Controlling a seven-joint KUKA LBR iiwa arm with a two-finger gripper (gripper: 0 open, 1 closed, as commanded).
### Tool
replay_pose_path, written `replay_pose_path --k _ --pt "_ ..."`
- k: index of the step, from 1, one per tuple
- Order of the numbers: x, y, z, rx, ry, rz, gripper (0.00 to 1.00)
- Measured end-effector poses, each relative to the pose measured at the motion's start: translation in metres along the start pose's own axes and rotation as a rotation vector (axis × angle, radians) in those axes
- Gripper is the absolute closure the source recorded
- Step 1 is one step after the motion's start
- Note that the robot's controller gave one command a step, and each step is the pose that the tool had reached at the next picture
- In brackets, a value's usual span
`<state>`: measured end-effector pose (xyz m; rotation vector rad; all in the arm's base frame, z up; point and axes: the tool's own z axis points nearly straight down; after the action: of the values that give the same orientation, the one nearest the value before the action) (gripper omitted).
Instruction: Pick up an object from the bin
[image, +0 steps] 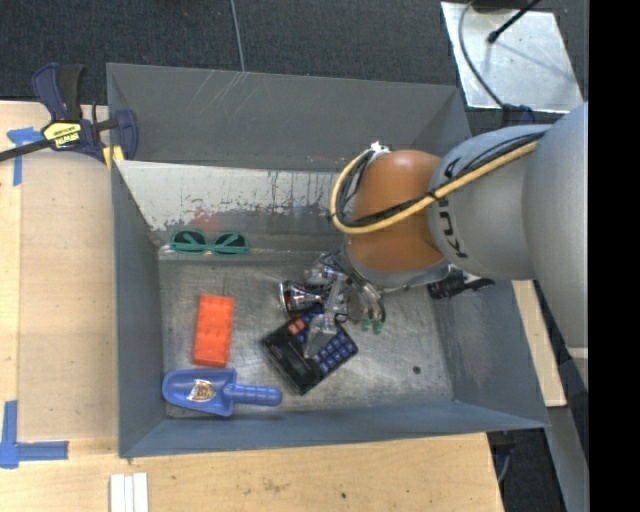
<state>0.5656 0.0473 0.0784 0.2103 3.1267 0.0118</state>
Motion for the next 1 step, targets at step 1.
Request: replay_pose_path --k 1 --pt "-0.0167 0.0081 0.0016 0.014 0.008 -0.120 0.00"
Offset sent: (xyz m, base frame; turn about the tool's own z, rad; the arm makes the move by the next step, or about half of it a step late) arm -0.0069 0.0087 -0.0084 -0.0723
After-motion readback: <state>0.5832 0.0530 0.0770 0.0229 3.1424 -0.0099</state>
